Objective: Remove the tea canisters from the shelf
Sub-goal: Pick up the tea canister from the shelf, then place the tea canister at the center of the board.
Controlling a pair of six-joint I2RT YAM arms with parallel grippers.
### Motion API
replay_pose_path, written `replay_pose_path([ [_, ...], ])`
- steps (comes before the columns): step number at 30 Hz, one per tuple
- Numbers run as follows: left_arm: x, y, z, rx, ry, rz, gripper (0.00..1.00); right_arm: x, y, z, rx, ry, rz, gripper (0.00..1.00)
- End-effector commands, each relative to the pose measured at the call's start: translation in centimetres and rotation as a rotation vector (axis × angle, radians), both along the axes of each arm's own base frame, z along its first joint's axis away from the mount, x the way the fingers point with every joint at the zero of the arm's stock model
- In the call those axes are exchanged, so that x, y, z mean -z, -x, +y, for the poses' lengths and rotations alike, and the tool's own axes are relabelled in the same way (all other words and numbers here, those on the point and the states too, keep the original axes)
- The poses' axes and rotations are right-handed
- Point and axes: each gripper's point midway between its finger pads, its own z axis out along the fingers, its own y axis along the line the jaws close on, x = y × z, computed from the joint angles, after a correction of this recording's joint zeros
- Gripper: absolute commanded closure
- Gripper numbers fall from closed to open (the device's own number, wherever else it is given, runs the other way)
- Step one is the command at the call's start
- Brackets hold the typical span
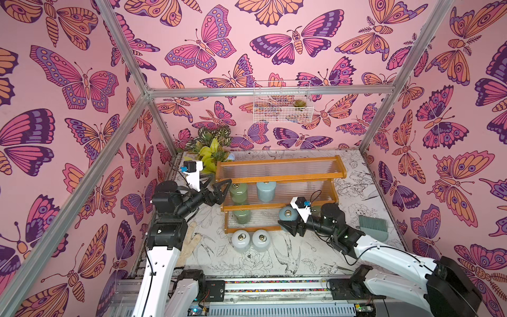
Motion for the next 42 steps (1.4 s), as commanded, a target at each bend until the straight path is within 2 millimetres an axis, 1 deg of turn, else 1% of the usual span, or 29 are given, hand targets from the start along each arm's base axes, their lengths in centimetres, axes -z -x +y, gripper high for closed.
replay_pose_path([
  [1, -0.4, 0.0, 0.0, -0.007, -0.004, -0.025, 0.01, -2.1, 0.5, 1.1, -0.040, -0.092, -0.032, 0.56],
  [5, -0.2, -0.1, 0.1, -0.011, -0.002, -0.020, 0.01, -0.5, 0.7, 1.7, -0.071, -0.059, -0.019, 0.55],
  [16, -0.2, -0.1, 0.2, -0.025, 0.004, -0.020, 0.01, 4.8, 1.4, 2.9, -0.132, -0.011, 0.042, 0.53],
  [21, -0.3, -0.2, 0.3, -0.028, 0.006, -0.019, 0.01, 6.5, 1.4, 3.6, -0.141, -0.004, 0.062, 0.52],
  [25, -0.3, -0.2, 0.2, -0.026, 0.007, -0.019, 0.01, 7.1, 1.1, 4.2, -0.141, -0.008, 0.064, 0.48],
  [27, -0.4, -0.2, 0.2, -0.026, 0.006, -0.020, 0.01, 7.4, 1.1, 4.3, -0.143, -0.004, 0.073, 0.45],
  [34, -0.3, -0.1, 0.3, -0.027, 0.007, -0.021, 0.01, 8.3, 1.7, 4.0, -0.156, 0.056, 0.108, 0.38],
  [36, -0.2, -0.1, 0.3, -0.029, 0.005, -0.020, 0.01, 8.7, 2.0, 3.8, -0.154, 0.087, 0.121, 0.34],
  [42, 0.0, -0.2, 0.3, -0.032, 0.000, -0.018, 0.01, 8.3, 2.2, 3.5, -0.156, 0.135, 0.140, 0.23],
])
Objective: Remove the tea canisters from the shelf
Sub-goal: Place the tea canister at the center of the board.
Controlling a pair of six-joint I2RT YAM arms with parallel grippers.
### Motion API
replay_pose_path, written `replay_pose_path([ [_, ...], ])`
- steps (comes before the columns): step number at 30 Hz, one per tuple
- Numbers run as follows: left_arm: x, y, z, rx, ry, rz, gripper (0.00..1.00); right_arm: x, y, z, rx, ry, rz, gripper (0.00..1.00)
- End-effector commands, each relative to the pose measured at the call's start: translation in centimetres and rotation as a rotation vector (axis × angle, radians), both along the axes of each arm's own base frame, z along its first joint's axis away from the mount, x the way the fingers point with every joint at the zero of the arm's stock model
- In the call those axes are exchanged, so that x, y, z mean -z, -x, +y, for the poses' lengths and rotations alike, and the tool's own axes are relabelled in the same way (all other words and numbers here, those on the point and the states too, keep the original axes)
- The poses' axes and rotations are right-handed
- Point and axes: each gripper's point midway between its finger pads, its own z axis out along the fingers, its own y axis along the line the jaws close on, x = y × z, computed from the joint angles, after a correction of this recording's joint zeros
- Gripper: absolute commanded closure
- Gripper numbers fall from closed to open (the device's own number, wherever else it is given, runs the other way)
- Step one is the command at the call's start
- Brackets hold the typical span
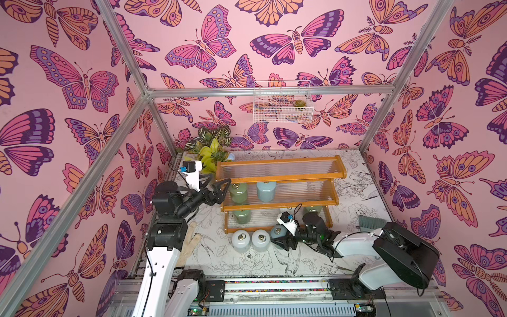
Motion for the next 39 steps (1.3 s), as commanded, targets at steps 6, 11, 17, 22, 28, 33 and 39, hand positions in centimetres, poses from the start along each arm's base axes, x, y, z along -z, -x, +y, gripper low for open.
replay_pose_path([
  [6, 0.2, -0.2, 0.2, -0.013, -0.010, -0.019, 0.01, -1.4, -0.2, 0.6, -0.020, 0.033, -0.022, 0.19],
  [11, 0.4, -0.2, 0.2, -0.014, -0.011, -0.017, 0.01, -1.1, -0.8, 0.5, 0.009, 0.015, -0.059, 0.21],
  [17, -0.1, -0.4, 0.1, -0.008, -0.012, -0.022, 0.01, -0.6, -1.6, 1.0, 0.039, -0.029, -0.069, 0.19],
  [22, -0.7, -0.4, 0.1, -0.009, -0.014, -0.033, 0.01, -0.2, -1.5, 0.9, 0.054, -0.047, -0.064, 0.17],
  [28, -0.7, -0.7, 0.1, -0.005, -0.016, -0.024, 0.01, 0.0, -1.3, -0.1, 0.084, -0.024, -0.066, 0.15],
  [33, -0.4, -0.8, 0.1, -0.008, -0.017, -0.017, 0.01, -0.7, -0.9, -0.6, 0.082, -0.004, -0.090, 0.19],
  [39, -0.1, -0.9, 0.2, -0.015, -0.015, -0.008, 0.01, -1.3, -0.7, -1.1, 0.087, 0.005, -0.103, 0.26],
])
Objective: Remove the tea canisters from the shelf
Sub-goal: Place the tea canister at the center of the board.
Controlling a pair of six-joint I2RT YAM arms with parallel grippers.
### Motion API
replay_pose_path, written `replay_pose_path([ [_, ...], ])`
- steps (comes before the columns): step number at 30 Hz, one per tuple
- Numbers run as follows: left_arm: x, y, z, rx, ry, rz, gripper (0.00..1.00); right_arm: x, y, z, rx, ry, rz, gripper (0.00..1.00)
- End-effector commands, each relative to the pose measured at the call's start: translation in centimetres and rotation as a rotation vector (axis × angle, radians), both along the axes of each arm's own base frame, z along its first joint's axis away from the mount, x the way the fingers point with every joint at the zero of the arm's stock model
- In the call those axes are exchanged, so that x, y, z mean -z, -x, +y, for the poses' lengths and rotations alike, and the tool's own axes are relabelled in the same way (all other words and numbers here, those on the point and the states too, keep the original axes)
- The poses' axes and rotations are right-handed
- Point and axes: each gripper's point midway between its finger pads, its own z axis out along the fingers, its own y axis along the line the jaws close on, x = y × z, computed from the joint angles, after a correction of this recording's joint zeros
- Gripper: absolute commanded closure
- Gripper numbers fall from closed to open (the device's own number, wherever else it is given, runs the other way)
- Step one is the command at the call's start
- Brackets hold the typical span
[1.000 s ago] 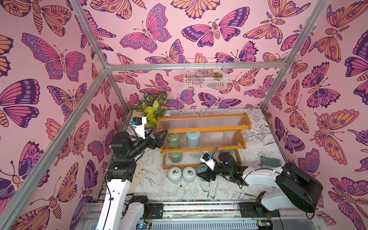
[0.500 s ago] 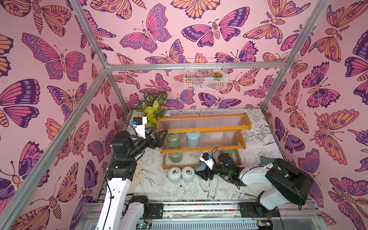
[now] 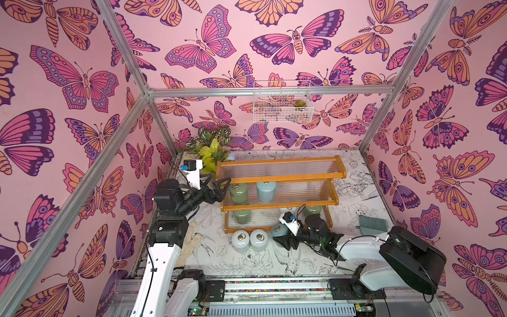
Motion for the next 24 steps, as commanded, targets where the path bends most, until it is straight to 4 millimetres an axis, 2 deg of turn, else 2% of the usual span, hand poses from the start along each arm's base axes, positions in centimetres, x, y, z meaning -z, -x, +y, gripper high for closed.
replay_pose_path([
  [1, -0.6, 0.0, 0.0, -0.001, -0.011, -0.032, 0.01, -0.8, 0.2, 0.0, -0.007, -0.006, -0.031, 0.28],
  [5, -0.5, 0.1, 0.0, -0.002, -0.010, -0.031, 0.01, -0.6, 0.3, -0.5, 0.015, -0.012, -0.022, 0.31],
  [9, -0.7, 0.1, 0.0, -0.003, -0.009, -0.034, 0.01, -1.4, 0.2, -0.8, 0.042, -0.071, -0.062, 0.32],
  [15, -0.7, -0.1, 0.0, -0.005, -0.006, -0.027, 0.01, -3.5, -1.2, 0.2, 0.073, -0.180, -0.152, 0.32],
  [18, -0.5, -0.2, 0.1, -0.006, -0.005, -0.022, 0.01, -3.6, -1.3, 1.0, 0.074, -0.232, -0.180, 0.32],
  [24, -0.2, -0.2, 0.0, -0.005, 0.002, -0.007, 0.01, -1.5, 0.3, 2.8, 0.015, -0.219, -0.205, 0.28],
])
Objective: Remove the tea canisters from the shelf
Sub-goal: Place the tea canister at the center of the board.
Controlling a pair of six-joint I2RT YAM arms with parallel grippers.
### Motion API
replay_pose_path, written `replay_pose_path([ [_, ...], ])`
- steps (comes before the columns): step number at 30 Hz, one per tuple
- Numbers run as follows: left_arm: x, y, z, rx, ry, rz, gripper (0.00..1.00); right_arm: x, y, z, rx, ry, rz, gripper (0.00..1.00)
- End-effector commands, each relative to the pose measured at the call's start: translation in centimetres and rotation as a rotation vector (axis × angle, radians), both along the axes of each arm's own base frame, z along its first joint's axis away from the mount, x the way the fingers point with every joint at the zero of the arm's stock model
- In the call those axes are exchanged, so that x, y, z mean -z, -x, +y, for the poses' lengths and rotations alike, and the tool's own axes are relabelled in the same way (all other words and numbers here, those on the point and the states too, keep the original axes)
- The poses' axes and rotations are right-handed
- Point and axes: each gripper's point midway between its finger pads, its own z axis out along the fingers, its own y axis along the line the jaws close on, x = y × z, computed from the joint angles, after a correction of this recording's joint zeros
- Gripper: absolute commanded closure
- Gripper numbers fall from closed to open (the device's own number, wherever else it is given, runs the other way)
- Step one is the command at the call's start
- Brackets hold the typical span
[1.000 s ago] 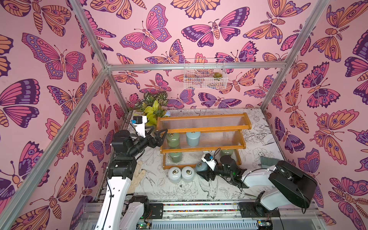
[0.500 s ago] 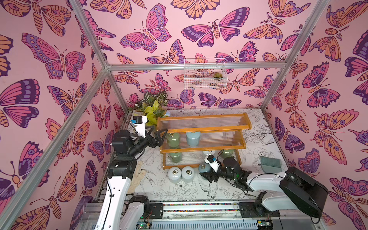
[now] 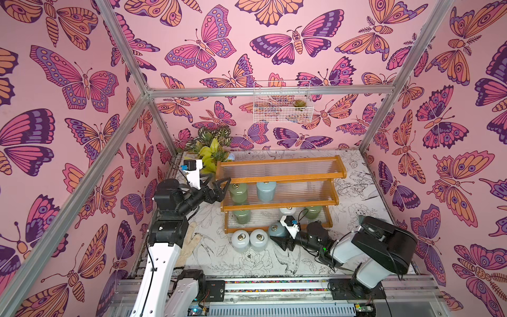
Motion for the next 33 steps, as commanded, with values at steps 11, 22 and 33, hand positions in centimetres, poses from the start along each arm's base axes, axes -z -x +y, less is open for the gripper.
replay_pose_path([
  [11, 0.5, -0.3, -0.1, 0.001, 0.012, 0.030, 0.01, 0.2, 1.2, -1.7, 0.123, 0.014, -0.068, 0.26],
  [22, 0.8, -0.3, -0.1, -0.001, 0.014, 0.038, 0.01, 0.4, 1.5, -2.1, 0.133, 0.004, -0.023, 0.07],
  [33, 1.3, -0.1, 0.1, -0.010, 0.013, 0.044, 0.01, -5.5, 0.9, -1.5, 0.124, 0.046, -0.123, 0.01],
])
